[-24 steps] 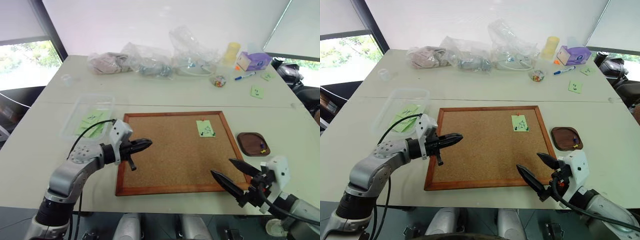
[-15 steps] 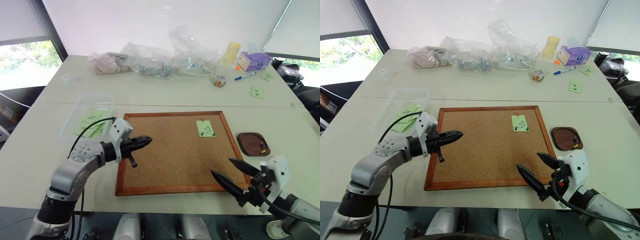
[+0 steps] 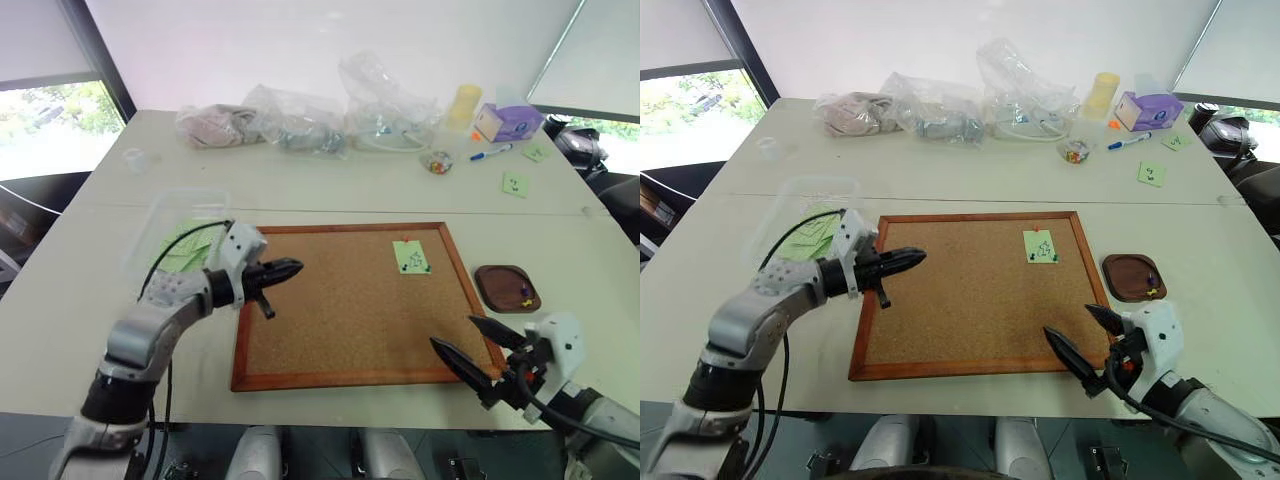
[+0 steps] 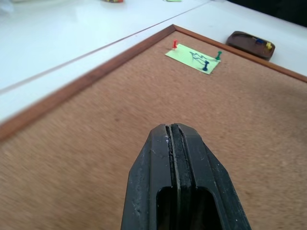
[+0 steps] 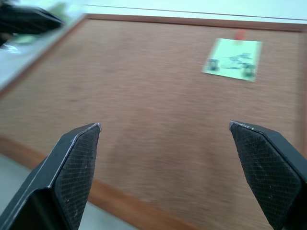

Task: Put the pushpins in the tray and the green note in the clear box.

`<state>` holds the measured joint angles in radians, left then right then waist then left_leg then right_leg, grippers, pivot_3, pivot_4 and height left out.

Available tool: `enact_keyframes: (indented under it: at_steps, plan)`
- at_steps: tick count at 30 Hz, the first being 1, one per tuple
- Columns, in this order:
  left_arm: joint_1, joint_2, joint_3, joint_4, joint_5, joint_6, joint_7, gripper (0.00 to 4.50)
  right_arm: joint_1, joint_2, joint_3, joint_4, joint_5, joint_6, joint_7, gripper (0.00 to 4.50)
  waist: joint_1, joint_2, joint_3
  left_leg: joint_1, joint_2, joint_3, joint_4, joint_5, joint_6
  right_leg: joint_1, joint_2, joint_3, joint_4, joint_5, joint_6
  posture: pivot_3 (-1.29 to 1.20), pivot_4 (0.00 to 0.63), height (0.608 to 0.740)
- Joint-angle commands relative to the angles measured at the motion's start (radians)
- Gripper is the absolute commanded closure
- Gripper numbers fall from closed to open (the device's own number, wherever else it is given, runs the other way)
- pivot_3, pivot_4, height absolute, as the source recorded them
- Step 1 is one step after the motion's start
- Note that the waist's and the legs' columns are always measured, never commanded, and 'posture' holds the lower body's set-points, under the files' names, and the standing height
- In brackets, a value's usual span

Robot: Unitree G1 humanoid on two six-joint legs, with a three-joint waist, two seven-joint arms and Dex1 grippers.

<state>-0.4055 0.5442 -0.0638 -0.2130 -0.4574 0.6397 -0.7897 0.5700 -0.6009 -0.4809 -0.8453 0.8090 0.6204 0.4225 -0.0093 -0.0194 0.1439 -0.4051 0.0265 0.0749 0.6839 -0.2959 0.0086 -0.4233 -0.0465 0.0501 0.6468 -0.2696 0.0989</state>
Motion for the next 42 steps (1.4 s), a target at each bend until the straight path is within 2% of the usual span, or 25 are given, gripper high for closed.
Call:
enact_keyframes:
  at_steps: [1,5,9,14,22,42]
  plan:
    - [-0.091,-0.006,-0.036,0.020,-0.013,-0.023,-0.085,4.50,-0.119,0.001,-0.020,0.021,-0.016,-0.021,-0.062,0.08,-0.003,0.000,0.000,0.000,0.000,0.000,0.000,0.000,0.000,0.000,0.000,0.000,0.000,0.000,0.000,0.00,0.150,0.737]
    - [-0.093,-0.033,-0.151,0.067,0.067,-0.091,-0.128,4.50,-0.350,-0.004,0.053,0.123,-0.049,0.020,-0.142,0.08,-0.008,0.001,0.000,0.001,0.000,0.002,0.000,0.000,0.000,0.000,0.000,0.002,-0.001,0.000,0.000,0.00,0.150,0.737]
    - [-0.113,-0.102,-0.177,0.136,0.090,-0.127,-0.116,4.50,-0.574,0.032,0.130,0.264,-0.096,0.045,-0.214,0.08,-0.003,0.000,0.000,0.000,0.000,0.001,0.000,0.000,0.000,-0.001,0.001,0.002,0.000,0.001,0.002,0.00,0.150,0.737]
    - [-0.109,-0.123,-0.233,0.175,0.168,-0.196,-0.127,4.50,-0.801,0.059,0.292,0.513,-0.279,0.013,-0.235,0.08,-0.003,0.001,0.000,-0.001,-0.001,0.001,0.000,0.000,0.000,-0.001,0.001,0.002,0.000,0.002,0.003,0.00,0.150,0.737]
    - [-0.075,-0.111,-0.279,0.170,0.256,-0.212,-0.106,4.50,-0.926,0.089,0.392,0.754,-0.368,-0.012,-0.122,0.08,-0.003,0.001,0.000,-0.002,0.000,0.001,0.000,0.000,0.001,-0.003,0.001,0.002,0.000,0.002,0.004,0.00,0.150,0.737]
    - [-0.028,-0.083,-0.321,0.179,0.355,-0.212,-0.110,4.50,-1.064,0.174,0.443,0.983,-0.512,-0.085,-0.026,0.08,-0.009,0.001,0.000,-0.001,0.000,0.002,0.000,0.000,0.001,-0.003,0.000,0.001,0.002,0.003,0.005,0.00,0.150,0.737]
